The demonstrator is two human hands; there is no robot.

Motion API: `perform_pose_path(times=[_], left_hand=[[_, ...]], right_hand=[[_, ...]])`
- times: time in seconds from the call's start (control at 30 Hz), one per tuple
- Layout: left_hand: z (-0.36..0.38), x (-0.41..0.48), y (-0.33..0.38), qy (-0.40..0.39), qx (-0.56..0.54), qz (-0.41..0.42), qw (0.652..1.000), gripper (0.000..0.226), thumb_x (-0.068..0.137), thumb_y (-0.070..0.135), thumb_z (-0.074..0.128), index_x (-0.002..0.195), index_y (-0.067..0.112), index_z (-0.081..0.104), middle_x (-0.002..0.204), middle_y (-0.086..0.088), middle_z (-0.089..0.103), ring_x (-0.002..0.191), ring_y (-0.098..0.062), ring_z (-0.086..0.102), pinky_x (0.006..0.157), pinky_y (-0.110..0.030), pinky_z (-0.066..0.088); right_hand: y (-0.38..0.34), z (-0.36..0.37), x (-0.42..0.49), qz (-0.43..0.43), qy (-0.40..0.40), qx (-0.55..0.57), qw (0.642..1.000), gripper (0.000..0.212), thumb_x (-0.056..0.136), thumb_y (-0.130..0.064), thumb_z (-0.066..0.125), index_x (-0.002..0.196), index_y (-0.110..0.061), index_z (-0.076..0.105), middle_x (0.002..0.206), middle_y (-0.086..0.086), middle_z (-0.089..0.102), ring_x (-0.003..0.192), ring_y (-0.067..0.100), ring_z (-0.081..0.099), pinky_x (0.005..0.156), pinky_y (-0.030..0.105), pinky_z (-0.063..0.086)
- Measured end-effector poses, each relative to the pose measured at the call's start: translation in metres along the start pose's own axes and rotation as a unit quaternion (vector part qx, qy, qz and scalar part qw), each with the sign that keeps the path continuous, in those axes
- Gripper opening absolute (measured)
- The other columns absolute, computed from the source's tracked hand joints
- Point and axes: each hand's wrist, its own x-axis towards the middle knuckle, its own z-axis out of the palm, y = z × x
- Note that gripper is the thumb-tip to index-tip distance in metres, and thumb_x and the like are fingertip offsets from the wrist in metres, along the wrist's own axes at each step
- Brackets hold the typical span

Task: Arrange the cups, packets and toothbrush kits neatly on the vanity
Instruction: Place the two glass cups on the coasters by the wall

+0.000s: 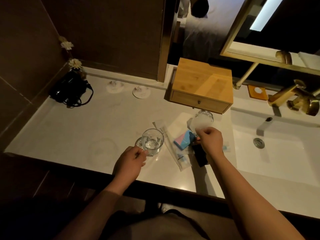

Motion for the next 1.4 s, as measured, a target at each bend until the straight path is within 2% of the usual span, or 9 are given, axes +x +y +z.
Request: perform_pose_path(times=[0.17,0.3,0.5,0.67,0.87,0.97,1.03,1.13,1.4], left_hand=[[0.001,0.002,0.01,0.022,-0.075,-0.042,0.996,0.028,0.067,0.052,0.061,0.069,0.025,0.068,0.076,0.004,0.076,0.074,-0.021,0.075,0.091,-0.057,0.055],[0.0,0.003,0.026,0.055,-0.127,-0.043,0.989,0.018,0.078,0.032,0.062,0.069,0.018,0.07,0.074,-0.004,0.074,0.074,-0.027,0.076,0.09,-0.059,0.055],[-0.001,0.011,0.04,0.117,-0.183,-0.031,0.976,0.023,0.096,0.016,0.056,0.08,0.0,0.063,0.076,-0.013,0.069,0.072,-0.034,0.073,0.09,-0.061,0.054],[-0.01,0.018,0.05,0.155,-0.195,-0.023,0.968,0.023,0.095,0.015,0.056,0.079,-0.001,0.061,0.07,-0.015,0.067,0.067,-0.037,0.071,0.084,-0.064,0.053],[-0.046,0.034,0.057,0.166,-0.18,-0.002,0.97,0.027,0.097,0.015,0.052,0.083,-0.007,0.059,0.062,-0.01,0.07,0.058,-0.031,0.067,0.08,-0.058,0.054],[-0.067,0.052,0.057,0.164,-0.188,0.0,0.968,0.024,0.098,0.011,0.05,0.079,0.0,0.059,0.07,-0.016,0.065,0.06,-0.03,0.068,0.075,-0.05,0.056],[-0.083,0.067,0.054,0.157,-0.184,-0.003,0.97,0.023,0.098,0.011,0.049,0.08,0.0,0.057,0.073,-0.015,0.065,0.064,-0.03,0.068,0.073,-0.045,0.056],[-0.108,0.088,0.048,0.146,-0.156,-0.01,0.977,0.021,0.096,0.01,0.053,0.077,0.007,0.063,0.073,-0.008,0.07,0.069,-0.034,0.068,0.079,-0.05,0.057],[-0.152,0.119,0.026,0.108,-0.129,-0.026,0.985,0.028,0.091,0.008,0.056,0.069,0.017,0.069,0.07,-0.008,0.072,0.072,-0.024,0.075,0.088,-0.056,0.057]], right_hand=[[0.0,-0.001,0.011,-0.04,-0.002,-0.022,0.999,0.025,0.091,-0.03,0.06,0.079,-0.009,0.063,0.072,0.005,0.065,0.075,0.028,0.065,0.066,0.04,0.053],[-0.004,-0.014,0.02,-0.085,-0.001,-0.024,0.996,0.017,0.092,-0.023,0.058,0.084,-0.01,0.063,0.073,-0.002,0.062,0.075,0.023,0.064,0.071,0.045,0.055],[-0.022,-0.026,0.016,-0.143,-0.064,0.048,0.987,0.022,0.097,-0.024,0.055,0.082,-0.008,0.059,0.076,0.006,0.069,0.068,0.019,0.07,0.067,0.043,0.056],[-0.039,-0.009,0.016,-0.084,-0.143,0.146,0.975,0.019,0.099,-0.018,0.05,0.09,-0.006,0.062,0.08,0.014,0.071,0.073,0.029,0.073,0.073,0.046,0.061],[-0.072,0.022,0.018,0.052,-0.191,0.315,0.928,0.02,0.098,-0.008,0.048,0.089,0.001,0.063,0.076,0.016,0.066,0.069,0.026,0.073,0.068,0.031,0.062],[-0.091,0.045,0.021,0.19,-0.181,0.436,0.861,0.016,0.094,-0.006,0.052,0.083,-0.001,0.063,0.068,0.013,0.069,0.064,0.021,0.07,0.057,0.026,0.061],[-0.1,0.061,0.022,0.278,-0.205,0.524,0.779,0.014,0.093,-0.006,0.053,0.084,0.001,0.062,0.066,0.013,0.069,0.059,0.018,0.069,0.054,0.023,0.061],[-0.108,0.092,0.015,0.334,-0.264,0.571,0.702,0.013,0.093,-0.006,0.051,0.087,0.001,0.06,0.058,0.008,0.065,0.048,0.013,0.067,0.046,0.022,0.058],[-0.129,0.157,0.009,0.31,-0.228,0.53,0.756,0.026,0.101,-0.012,0.044,0.093,0.004,0.064,0.057,0.004,0.052,0.041,0.009,0.059,0.042,0.018,0.055]])
